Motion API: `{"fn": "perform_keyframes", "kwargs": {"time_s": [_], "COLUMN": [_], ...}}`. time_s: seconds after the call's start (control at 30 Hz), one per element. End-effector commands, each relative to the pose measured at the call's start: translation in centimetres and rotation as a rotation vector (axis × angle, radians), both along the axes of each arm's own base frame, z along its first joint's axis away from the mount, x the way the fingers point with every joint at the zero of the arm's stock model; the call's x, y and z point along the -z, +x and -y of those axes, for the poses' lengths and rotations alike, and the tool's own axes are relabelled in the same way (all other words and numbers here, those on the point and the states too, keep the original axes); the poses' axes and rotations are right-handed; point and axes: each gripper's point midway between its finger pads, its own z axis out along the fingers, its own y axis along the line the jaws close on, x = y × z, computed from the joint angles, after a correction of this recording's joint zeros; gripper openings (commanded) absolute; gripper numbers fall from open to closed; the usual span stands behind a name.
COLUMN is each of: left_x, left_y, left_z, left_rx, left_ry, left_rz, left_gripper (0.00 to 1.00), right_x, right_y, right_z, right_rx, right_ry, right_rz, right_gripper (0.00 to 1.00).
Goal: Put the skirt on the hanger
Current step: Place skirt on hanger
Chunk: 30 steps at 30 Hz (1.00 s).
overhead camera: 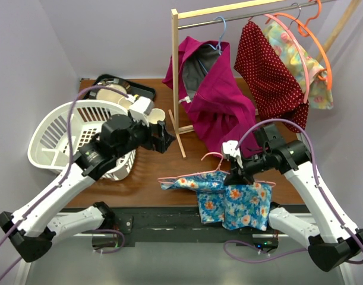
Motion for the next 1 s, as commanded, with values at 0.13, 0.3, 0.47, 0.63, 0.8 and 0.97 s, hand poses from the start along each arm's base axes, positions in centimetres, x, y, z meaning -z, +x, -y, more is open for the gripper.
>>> {"fn": "perform_keyframes", "kwargs": {"time_s": [0.13, 0.3, 0.47, 0.63, 0.8, 0.97], "left_x": [11.1, 11.9, 12.6, 12.7, 12.7, 10.6], "left_y": [-8.0, -9.7, -11.0, -12.2, -12.2, -10.7], "left_z": [4.8, 6.1, 6.5, 6.3, 5.6, 6.0], "left_rx": [0.410, 0.535, 0.586, 0.612, 0.581, 0.535], "left_ry": [-0.158, -0.214, -0.254, -0.259, -0.225, -0.252], "left_rz": [-0.455, -0.543, -0.631, -0.687, -0.666, -0.596], "left_gripper": [0.97, 0.96, 0.91, 0.74, 0.87, 0.93], "right_x": [-0.5, 0.2, 0.2, 0.3, 0.4, 0.7], "right_y": [-0.3, -0.4, -0.3, -0.1, 0.1, 0.1], "right_z": [-0.5, -0.5, -0.7, -0.7, -0.8, -1.0], "right_rx": [-0.112, -0.124, -0.124, -0.121, -0.109, -0.111], "right_ry": [0.030, 0.016, 0.028, 0.023, 0.024, 0.022], "right_rz": [0.077, 0.062, 0.064, 0.066, 0.062, 0.041], "right_gripper": [0.00, 0.00, 0.00, 0.00, 0.00, 0.00]}}
